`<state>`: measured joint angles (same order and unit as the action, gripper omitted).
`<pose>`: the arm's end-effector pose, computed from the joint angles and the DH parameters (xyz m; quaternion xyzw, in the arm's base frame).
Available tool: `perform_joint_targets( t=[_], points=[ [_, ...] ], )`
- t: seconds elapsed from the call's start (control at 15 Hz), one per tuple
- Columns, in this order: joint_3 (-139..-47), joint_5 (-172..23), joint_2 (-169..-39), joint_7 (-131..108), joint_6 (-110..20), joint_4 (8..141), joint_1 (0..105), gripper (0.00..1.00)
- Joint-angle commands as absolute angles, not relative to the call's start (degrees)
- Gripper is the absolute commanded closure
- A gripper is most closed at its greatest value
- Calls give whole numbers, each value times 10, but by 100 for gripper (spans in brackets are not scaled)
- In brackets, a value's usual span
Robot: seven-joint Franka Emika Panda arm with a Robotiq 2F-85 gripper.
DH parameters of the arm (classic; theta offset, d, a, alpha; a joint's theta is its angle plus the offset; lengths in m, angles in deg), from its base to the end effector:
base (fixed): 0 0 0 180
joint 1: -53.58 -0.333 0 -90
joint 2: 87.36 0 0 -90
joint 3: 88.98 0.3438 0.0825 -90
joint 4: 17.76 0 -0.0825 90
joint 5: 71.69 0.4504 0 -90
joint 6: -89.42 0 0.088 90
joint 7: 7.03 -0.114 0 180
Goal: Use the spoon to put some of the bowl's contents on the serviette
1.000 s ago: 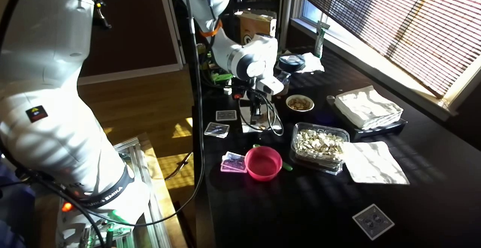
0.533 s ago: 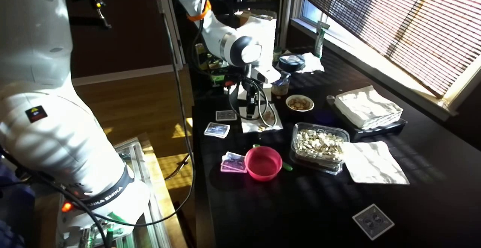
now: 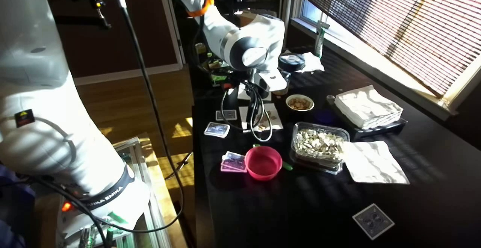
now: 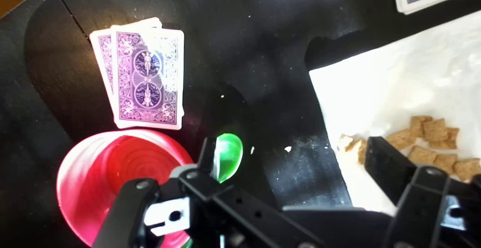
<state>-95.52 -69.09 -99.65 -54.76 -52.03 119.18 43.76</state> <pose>0.5263 0.0280 0.1825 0.9166 -0.3942 -0.0607 0.0282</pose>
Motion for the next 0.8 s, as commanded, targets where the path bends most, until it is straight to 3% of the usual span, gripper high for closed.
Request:
perform_joint_targets(
  t=[0.0, 0.73],
  points=[
    [-939, -691, -996, -545, -525, 1194, 463, 0],
    [-979, -734, -1059, -689, -615, 1196, 454, 0]
  ],
)
